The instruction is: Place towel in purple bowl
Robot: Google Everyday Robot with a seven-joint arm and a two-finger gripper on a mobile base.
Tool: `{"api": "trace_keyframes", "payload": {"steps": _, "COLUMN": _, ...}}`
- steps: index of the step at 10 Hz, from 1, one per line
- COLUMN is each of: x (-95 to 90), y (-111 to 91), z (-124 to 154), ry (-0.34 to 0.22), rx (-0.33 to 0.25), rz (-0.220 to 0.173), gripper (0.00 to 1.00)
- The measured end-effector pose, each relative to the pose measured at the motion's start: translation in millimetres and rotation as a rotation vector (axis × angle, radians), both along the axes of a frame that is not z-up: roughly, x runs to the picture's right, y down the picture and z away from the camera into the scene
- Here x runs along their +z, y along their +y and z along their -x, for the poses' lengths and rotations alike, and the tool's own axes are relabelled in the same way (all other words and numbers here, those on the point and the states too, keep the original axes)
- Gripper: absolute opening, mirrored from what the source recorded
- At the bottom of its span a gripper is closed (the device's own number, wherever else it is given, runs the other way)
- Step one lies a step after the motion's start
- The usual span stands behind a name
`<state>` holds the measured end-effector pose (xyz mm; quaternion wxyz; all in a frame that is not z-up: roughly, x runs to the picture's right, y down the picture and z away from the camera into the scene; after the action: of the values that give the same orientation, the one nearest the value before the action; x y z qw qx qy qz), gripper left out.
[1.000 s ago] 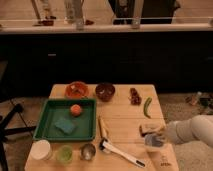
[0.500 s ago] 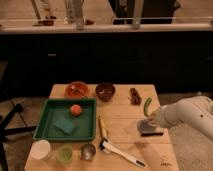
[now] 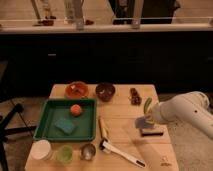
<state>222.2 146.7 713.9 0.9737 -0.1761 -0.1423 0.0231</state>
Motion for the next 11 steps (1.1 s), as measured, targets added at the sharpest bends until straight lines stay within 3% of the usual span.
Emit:
{"api": "trace_keyframes", "payload": {"steps": 3, "x": 0.2, "y": -0.9, "z": 0.1, "ry": -0.002, "rx": 0.004, "rz": -0.006, "gripper": 0.00}}
{"api": "trace_keyframes", "payload": {"steps": 5, "x": 1.4, "y": -14.1, "z": 9.0, "ry": -0.022, "rx": 0.009, "rz": -0.052, "gripper": 0.00}}
{"api": "trace_keyframes", "payload": {"steps": 8, "x": 13.2, "y": -51.1, "z": 48.0, "ry": -0.073, "rx": -0.001, "rz": -0.134, "gripper": 0.00}}
{"api": "trace_keyframes", "payload": {"steps": 11, "x": 21.8, "y": -72.5, "z": 60.7, "ry": -0.111, "rx": 0.040, "rz": -0.196, "gripper": 0.00}}
